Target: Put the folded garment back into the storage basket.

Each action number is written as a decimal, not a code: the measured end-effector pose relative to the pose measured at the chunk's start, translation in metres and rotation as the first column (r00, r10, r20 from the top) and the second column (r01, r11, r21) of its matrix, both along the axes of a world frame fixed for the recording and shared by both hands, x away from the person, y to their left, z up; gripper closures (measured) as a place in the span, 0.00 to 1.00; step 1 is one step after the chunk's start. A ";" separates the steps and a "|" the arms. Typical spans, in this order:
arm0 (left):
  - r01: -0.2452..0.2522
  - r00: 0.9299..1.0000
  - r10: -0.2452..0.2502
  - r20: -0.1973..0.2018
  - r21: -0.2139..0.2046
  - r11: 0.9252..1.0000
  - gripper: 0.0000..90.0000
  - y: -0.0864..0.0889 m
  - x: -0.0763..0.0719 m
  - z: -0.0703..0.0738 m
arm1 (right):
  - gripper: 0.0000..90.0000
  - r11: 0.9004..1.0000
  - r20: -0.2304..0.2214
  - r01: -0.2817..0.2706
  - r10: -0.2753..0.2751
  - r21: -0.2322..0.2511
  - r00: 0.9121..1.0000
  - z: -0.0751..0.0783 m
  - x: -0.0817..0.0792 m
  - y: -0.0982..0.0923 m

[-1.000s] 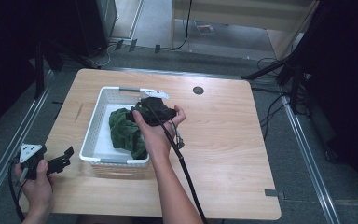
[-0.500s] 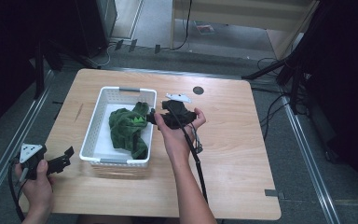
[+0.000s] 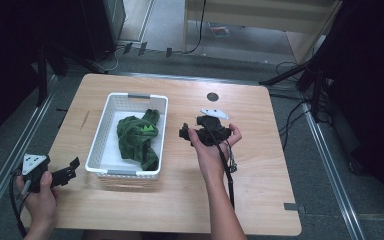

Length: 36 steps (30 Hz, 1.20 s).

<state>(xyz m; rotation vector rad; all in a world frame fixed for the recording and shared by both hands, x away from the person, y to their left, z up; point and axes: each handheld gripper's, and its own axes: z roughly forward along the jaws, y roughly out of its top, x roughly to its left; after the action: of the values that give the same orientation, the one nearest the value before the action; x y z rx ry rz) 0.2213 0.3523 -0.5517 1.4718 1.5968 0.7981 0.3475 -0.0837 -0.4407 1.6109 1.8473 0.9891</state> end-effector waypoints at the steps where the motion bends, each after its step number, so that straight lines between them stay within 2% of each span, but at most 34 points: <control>1: 0.000 1.000 0.000 0.000 0.002 1.000 0.01 0.000 0.000 0.000 | 0.00 1.000 0.001 0.006 -0.006 0.001 1.000 -0.002 -0.001 -0.004; 13: -0.009 1.000 0.008 0.003 0.031 0.999 0.01 -0.003 -0.002 0.000 | 0.00 0.998 -0.002 0.059 -0.059 0.007 0.998 -0.022 -0.010 -0.053; 22: -0.012 1.000 0.012 0.002 0.034 0.999 0.01 -0.004 -0.003 0.000 | 0.00 0.994 -0.011 0.108 -0.107 0.002 0.994 -0.040 -0.021 -0.091; 29: -0.007 1.000 0.007 0.005 0.047 0.999 0.01 -0.005 -0.003 0.001 | 0.00 0.994 0.012 0.110 -0.109 -0.012 0.994 -0.048 -0.031 -0.116; 36: -0.009 1.000 0.008 0.012 0.045 0.999 0.01 -0.005 -0.004 0.000 | 0.00 0.990 0.001 0.140 -0.140 0.001 0.990 -0.065 -0.042 -0.140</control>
<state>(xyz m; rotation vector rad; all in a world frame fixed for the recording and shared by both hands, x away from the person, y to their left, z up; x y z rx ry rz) 0.2169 0.3473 -0.5512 1.4898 1.5864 0.8516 0.3059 -0.2239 -0.5057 1.7139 1.7076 0.9288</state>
